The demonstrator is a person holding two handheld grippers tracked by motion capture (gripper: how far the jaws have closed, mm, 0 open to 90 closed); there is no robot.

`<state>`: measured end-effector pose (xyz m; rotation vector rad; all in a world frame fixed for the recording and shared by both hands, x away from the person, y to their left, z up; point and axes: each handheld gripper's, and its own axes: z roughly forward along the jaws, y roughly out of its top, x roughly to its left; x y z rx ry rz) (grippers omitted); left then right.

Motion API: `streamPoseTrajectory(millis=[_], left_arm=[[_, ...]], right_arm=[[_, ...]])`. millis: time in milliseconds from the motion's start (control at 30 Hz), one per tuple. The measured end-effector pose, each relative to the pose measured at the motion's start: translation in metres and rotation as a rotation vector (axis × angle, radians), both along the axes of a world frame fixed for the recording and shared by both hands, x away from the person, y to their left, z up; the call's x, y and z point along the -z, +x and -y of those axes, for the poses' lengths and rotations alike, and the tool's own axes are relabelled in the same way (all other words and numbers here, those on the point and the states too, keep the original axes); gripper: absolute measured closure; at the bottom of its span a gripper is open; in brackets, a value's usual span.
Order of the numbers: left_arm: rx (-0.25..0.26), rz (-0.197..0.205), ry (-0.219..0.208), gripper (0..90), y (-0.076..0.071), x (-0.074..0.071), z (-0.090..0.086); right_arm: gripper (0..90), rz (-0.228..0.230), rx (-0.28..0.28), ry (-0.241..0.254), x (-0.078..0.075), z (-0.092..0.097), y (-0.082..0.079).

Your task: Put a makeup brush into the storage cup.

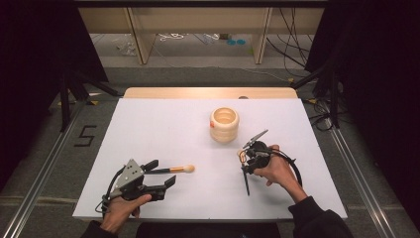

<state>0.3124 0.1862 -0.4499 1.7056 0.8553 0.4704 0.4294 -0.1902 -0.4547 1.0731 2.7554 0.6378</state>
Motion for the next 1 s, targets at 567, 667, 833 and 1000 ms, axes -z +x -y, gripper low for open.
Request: streamPoseTrajectory(millis=[567,667,833,1000], left_arm=[[-0.001,-0.001,0.003,16.5,0.0,0.0,0.0],[-0.002,0.0,0.004,16.5,0.0,0.0,-0.001],[-0.002,0.0,0.006,16.6,0.0,0.0,-0.001],[-0.002,0.001,0.005,16.6,0.0,0.0,-0.001]], right_arm=[[65.7,-0.055,-0.022,-0.002,0.001,-0.006,0.0],[68.5,-0.062,-0.035,-0.023,0.002,-0.007,0.001],[71.2,-0.077,-0.053,-0.048,0.002,-0.008,0.001],[75.1,-0.095,-0.069,-0.078,0.002,-0.009,0.003]])
